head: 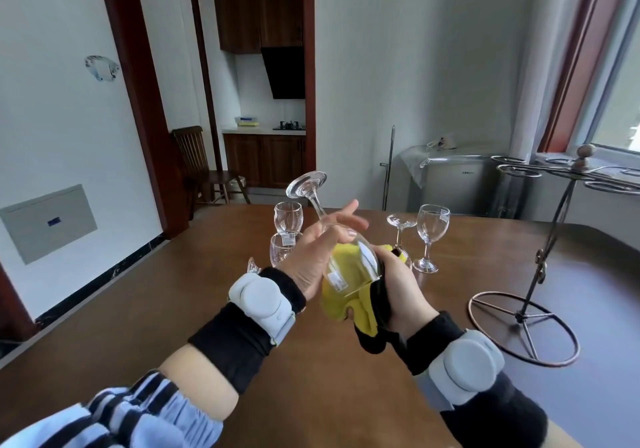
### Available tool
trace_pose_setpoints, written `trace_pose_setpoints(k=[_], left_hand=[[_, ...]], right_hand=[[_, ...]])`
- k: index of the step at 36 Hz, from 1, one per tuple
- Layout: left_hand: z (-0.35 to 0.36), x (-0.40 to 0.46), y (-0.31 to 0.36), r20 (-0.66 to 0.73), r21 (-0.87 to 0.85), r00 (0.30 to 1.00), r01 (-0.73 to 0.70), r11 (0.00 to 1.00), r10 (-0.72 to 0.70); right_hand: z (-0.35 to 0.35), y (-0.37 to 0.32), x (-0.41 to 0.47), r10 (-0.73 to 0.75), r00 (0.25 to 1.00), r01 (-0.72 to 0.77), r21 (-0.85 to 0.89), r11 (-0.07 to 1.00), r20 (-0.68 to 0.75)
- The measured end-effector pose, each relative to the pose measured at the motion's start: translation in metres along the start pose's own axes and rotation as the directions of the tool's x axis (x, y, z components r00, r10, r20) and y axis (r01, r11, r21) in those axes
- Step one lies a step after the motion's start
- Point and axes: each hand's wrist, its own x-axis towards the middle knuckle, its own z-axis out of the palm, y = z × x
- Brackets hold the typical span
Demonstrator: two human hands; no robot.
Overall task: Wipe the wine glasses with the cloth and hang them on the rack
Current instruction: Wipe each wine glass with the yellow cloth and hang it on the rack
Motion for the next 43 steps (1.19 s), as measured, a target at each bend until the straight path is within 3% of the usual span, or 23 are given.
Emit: trace_pose_setpoints(k=[3,7,10,12,17,21,23,27,30,34,39,43], left_hand=[[0.001,0.004,-0.003,-0.048,-0.002,0.999,-0.020,1.000,0.020],[0.000,0.003,-0.009,-0.100,0.017,0.994,-0.039,0.999,0.041],[-0.003,0.005,-0.017,-0.142,0.128,0.989,-0.022,0.992,0.040],[0.001,0.007,-0.017,-0.152,0.253,0.986,-0.022,0.967,0.062],[0.009,0.016,-0.015,-0.109,0.575,0.971,-0.113,0.810,0.213],[0.003,0.013,-0.021,-0.035,0.644,0.992,-0.073,0.761,0.124],[0.003,0.011,-0.022,0.026,0.728,0.994,-0.093,0.679,0.108],[0.003,0.013,-0.031,0.062,0.846,0.987,-0.129,0.517,0.145],[0.009,0.014,-0.035,0.011,0.815,0.980,-0.124,0.566,0.199],[0.010,0.006,-0.025,-0.011,0.765,0.995,-0.055,0.642,0.098],[0.012,-0.002,-0.019,-0.039,0.791,0.989,0.119,0.601,-0.144],[0.014,-0.003,-0.017,0.001,0.685,0.983,0.132,0.717,-0.183]], right_hand=[[-0.004,0.004,0.002,0.019,0.998,-0.018,0.012,1.000,-0.053],[-0.011,-0.006,0.003,-0.140,0.984,0.156,0.154,0.976,-0.107],[-0.014,-0.021,0.000,-0.244,0.970,0.240,0.240,0.941,-0.012],[-0.008,-0.024,-0.005,-0.251,0.964,0.230,0.201,0.952,0.086],[-0.001,-0.011,-0.002,-0.274,0.953,0.270,0.049,0.962,0.127],[-0.011,-0.009,-0.006,-0.195,0.931,0.192,0.038,0.981,0.307],[-0.013,-0.004,-0.005,-0.162,0.944,0.186,-0.059,0.981,0.287],[-0.011,0.004,0.002,-0.326,0.916,0.363,-0.142,0.921,0.232],[-0.010,0.002,0.004,-0.413,0.901,0.429,-0.147,0.891,0.131],[-0.007,-0.003,0.005,-0.466,0.884,0.467,-0.086,0.880,0.028],[-0.007,-0.010,0.009,-0.537,0.843,0.534,-0.110,0.838,0.003],[-0.008,-0.016,0.006,-0.521,0.851,0.524,-0.093,0.846,0.057]])
